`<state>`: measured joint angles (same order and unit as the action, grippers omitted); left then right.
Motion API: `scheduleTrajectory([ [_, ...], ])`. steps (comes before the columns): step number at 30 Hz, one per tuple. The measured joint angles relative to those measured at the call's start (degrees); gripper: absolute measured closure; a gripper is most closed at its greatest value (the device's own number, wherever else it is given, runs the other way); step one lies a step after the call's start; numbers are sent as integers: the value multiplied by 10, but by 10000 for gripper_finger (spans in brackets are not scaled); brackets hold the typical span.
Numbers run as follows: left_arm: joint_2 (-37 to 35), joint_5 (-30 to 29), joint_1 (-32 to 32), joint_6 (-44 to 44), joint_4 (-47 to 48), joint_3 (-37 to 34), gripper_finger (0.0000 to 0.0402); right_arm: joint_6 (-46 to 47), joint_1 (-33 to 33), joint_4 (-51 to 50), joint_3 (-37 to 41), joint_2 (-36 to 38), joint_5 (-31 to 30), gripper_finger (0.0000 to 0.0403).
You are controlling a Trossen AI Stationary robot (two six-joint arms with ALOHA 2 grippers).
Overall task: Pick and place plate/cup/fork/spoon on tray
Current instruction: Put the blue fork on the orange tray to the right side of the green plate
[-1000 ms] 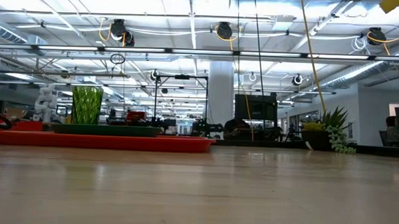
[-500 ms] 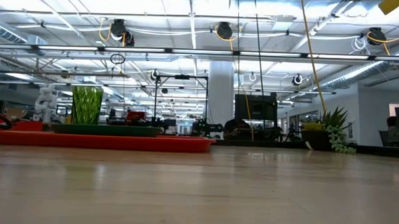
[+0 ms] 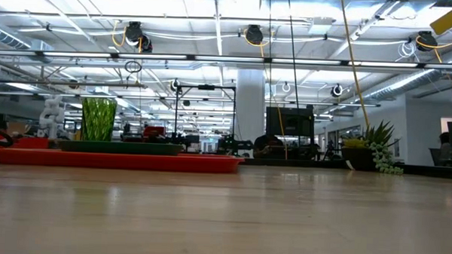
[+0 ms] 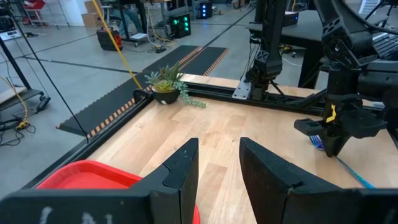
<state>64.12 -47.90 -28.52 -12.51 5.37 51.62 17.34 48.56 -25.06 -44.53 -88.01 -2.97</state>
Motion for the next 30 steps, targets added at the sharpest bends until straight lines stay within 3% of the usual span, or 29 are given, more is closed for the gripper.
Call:
scheduleTrajectory([
  [5,0,0,0,-1,0,0,282,-17,0,0,0,0,-2,394],
  [14,0,0,0,-13,-1,0,282,-45,-2,-13,-13,-3,-21,399],
  [24,4,0,0,-13,-27,0,282,-165,-36,-117,-113,-3,-130,400],
  [30,5,26,4,-18,-27,0,282,-234,-64,-200,-178,-3,-253,402],
])
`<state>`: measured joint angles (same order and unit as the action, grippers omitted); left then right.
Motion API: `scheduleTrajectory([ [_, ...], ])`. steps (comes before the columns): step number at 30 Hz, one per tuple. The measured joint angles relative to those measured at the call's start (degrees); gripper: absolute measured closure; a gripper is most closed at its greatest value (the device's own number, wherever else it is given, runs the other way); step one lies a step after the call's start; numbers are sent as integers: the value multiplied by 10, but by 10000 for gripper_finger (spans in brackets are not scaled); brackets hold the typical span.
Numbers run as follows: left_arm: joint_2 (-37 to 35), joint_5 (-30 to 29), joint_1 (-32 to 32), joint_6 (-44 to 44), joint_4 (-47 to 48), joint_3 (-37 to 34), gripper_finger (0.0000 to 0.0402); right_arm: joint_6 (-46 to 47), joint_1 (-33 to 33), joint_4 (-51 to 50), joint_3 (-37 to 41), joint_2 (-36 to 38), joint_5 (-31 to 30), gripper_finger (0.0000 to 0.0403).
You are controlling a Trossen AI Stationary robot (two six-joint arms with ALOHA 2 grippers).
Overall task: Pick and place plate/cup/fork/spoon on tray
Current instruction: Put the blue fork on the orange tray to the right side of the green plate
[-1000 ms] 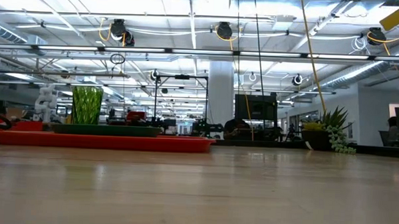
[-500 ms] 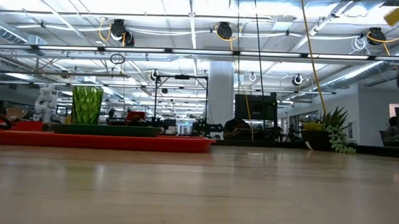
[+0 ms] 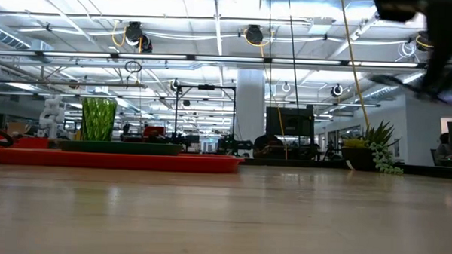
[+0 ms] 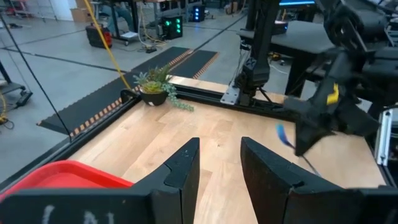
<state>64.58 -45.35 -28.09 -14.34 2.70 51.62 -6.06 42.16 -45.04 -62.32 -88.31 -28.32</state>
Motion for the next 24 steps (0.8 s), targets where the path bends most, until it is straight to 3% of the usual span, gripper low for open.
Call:
scheduleTrajectory([
  [6,0,2,7,-18,0,0,282,-49,-37,13,-29,1,-193,402],
  [16,26,-1,42,-33,-38,0,282,-199,-95,163,-30,1,-333,402],
  [24,88,-2,51,72,-176,0,282,-250,-106,161,-26,1,-470,400],
])
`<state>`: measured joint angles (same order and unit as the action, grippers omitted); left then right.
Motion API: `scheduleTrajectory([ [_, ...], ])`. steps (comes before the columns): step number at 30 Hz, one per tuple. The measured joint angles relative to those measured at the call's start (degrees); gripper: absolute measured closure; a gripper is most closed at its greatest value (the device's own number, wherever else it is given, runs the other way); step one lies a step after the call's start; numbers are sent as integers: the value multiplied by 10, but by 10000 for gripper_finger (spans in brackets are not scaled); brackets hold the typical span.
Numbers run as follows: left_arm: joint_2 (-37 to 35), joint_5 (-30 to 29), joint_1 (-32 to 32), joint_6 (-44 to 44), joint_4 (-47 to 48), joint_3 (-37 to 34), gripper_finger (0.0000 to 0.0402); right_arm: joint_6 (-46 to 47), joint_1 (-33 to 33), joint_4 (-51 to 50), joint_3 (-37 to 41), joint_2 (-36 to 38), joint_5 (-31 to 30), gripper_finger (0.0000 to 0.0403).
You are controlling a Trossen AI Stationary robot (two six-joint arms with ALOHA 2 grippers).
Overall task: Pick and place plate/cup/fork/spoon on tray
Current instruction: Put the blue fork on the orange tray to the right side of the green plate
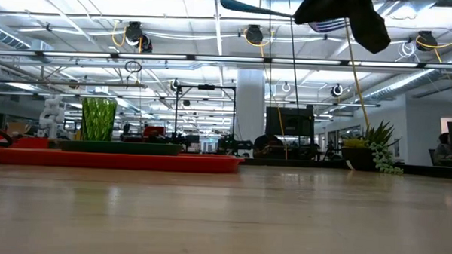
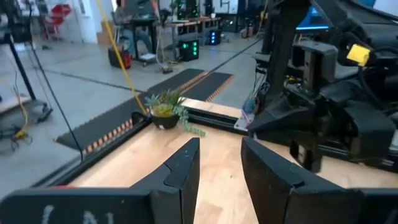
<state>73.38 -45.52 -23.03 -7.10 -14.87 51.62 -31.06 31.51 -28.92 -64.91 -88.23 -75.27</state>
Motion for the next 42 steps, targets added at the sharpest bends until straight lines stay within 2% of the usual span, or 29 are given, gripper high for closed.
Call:
scheduleTrajectory([
  [8,6,46,0,29,-34,0,282,-47,2,0,4,3,-133,400],
  [13,6,48,8,36,-71,-28,282,-47,3,1,4,17,-147,399],
  [20,6,48,30,40,-250,-114,282,-38,9,8,4,39,-147,399],
  [24,6,80,38,13,-287,-137,279,-38,9,12,4,43,-147,399],
  [27,6,95,42,-32,-287,-141,261,-40,9,13,4,42,-145,399],
  [33,6,95,50,-110,-287,-141,191,-41,7,13,4,42,-123,399],
  [42,6,95,51,-147,-287,-141,118,-41,3,14,4,42,-102,399],
])
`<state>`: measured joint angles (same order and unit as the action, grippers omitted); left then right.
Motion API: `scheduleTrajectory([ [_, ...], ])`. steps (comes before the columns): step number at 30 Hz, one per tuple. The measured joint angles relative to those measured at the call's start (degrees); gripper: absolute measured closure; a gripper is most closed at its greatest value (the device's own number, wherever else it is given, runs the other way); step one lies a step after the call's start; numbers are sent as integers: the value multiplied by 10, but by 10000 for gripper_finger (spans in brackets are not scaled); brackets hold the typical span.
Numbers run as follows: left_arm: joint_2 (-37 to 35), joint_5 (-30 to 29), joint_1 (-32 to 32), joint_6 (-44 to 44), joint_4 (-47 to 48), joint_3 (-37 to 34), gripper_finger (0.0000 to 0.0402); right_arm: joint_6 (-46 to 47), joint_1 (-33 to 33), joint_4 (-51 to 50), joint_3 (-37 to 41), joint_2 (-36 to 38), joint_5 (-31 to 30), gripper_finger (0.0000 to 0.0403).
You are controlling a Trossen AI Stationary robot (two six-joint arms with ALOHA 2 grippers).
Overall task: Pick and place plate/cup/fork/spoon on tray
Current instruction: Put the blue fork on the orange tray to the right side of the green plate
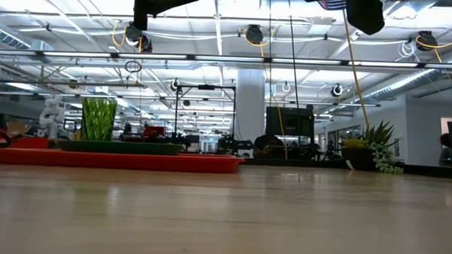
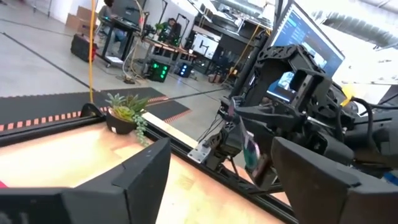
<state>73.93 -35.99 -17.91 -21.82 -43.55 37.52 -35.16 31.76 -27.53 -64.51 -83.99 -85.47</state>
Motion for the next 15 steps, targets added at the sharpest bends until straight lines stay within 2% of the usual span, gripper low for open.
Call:
scheduleTrajectory([
  [5,8,0,0,-15,-3,1,102,0,-7,7,0,0,11,399],
  [15,69,2,16,-25,-2,39,101,0,-23,29,0,0,62,399],
])
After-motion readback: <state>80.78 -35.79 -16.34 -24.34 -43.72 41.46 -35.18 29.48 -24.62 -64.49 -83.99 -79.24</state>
